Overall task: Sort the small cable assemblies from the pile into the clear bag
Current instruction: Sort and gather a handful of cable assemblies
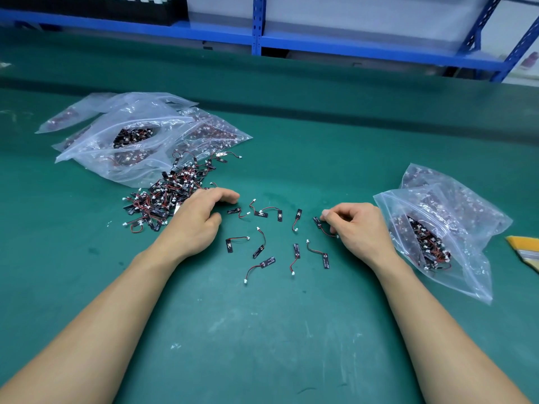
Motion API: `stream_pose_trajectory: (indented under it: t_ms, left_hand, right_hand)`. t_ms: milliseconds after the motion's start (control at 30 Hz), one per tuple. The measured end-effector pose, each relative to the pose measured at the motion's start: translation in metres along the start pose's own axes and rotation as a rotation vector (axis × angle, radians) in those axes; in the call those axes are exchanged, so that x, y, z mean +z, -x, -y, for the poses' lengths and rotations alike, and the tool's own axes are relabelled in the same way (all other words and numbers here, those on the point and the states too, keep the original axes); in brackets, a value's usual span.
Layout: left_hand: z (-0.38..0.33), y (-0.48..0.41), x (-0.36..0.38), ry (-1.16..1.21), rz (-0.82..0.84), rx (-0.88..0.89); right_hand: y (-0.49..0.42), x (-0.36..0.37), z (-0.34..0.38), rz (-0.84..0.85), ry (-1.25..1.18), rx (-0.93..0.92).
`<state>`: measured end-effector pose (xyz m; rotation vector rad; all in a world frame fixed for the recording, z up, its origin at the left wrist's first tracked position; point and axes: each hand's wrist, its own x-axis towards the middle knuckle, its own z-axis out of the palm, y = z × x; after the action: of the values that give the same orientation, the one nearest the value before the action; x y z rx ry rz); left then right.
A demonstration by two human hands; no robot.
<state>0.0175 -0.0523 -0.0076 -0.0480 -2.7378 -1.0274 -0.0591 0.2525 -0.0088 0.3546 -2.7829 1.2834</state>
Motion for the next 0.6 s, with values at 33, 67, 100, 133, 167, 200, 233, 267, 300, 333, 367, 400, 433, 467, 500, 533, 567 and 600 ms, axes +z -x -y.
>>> stream_pose_trajectory:
  t_ms: [33,67,100,133,167,200,233,267,300,333,367,400,433,467,500,533,567,600]
  left_hand:
    - [0.0,0.0,0.0,0.002,0.0,0.0]
    - [0.0001,0.0,0.0,0.002,0.001,0.0]
    - [0.0001,0.0002,0.0,0.002,0.001,-0.002]
    - [0.0,0.0003,0.0,0.002,0.0,-0.004]
    - [-0.0001,0.0004,-0.0001,0.001,-0.001,-0.004]
    - [-0.0002,0.0005,-0.0002,0.0,-0.002,-0.003]
    - [-0.0005,0.0005,-0.0003,-0.002,-0.003,-0.002]
    - [-0.0009,0.0004,-0.0004,-0.004,-0.004,0.001]
    - [-0.0012,0.0004,-0.0004,-0.006,-0.005,0.004]
    - [-0.0015,0.0003,-0.0004,-0.008,-0.005,0.005]
    - [-0.0017,0.0003,-0.0005,-0.009,-0.005,0.004]
    - [-0.0018,0.0003,-0.0006,-0.009,-0.004,0.002]
    - [-0.0018,0.0003,-0.0007,-0.008,-0.003,-0.001]
    - [-0.0019,0.0004,-0.0008,-0.007,-0.002,-0.004]
    - [-0.002,0.0004,-0.0008,-0.005,-0.001,-0.006]
    - [-0.0022,0.0006,-0.0007,-0.003,-0.002,-0.008]
    - [-0.0023,0.0007,-0.0007,0.0,-0.002,-0.007]
    - [-0.0024,0.001,-0.0007,0.003,-0.003,-0.007]
  right_hand:
    - [-0.0001,0.0001,0.0,-0.001,0.0,-0.001]
    - [-0.0002,0.0002,-0.0001,-0.001,-0.002,-0.002]
    - [-0.0001,0.0003,-0.0002,0.0,-0.004,-0.002]
    - [-0.0001,0.0002,-0.0005,0.0,-0.006,-0.002]
    - [0.0,0.0002,-0.0007,0.0,-0.009,-0.001]
    - [0.0001,0.0003,-0.0009,-0.001,-0.012,0.0]
    - [0.0001,0.0003,-0.0011,0.0,-0.015,0.0]
    - [0.0001,0.0003,-0.0011,0.0,-0.015,0.0]
    - [0.0,0.0005,-0.001,0.001,-0.016,0.001]
    - [-0.0001,0.0005,-0.0009,0.0,-0.017,0.002]
    - [-0.0003,0.0005,-0.0008,-0.003,-0.02,0.004]
    - [-0.0004,0.0004,-0.0007,-0.006,-0.022,0.006]
    - [-0.0004,0.0004,-0.0005,-0.009,-0.023,0.008]
    - [-0.0003,0.0003,-0.0004,-0.013,-0.026,0.01]
    - [-0.0003,0.0003,-0.0004,-0.018,-0.031,0.012]
    - [-0.0004,0.0003,-0.0003,-0.024,-0.033,0.013]
    - [-0.0005,0.0003,-0.0002,-0.029,-0.032,0.013]
    - [-0.0007,0.0004,-0.0002,-0.031,-0.026,0.012]
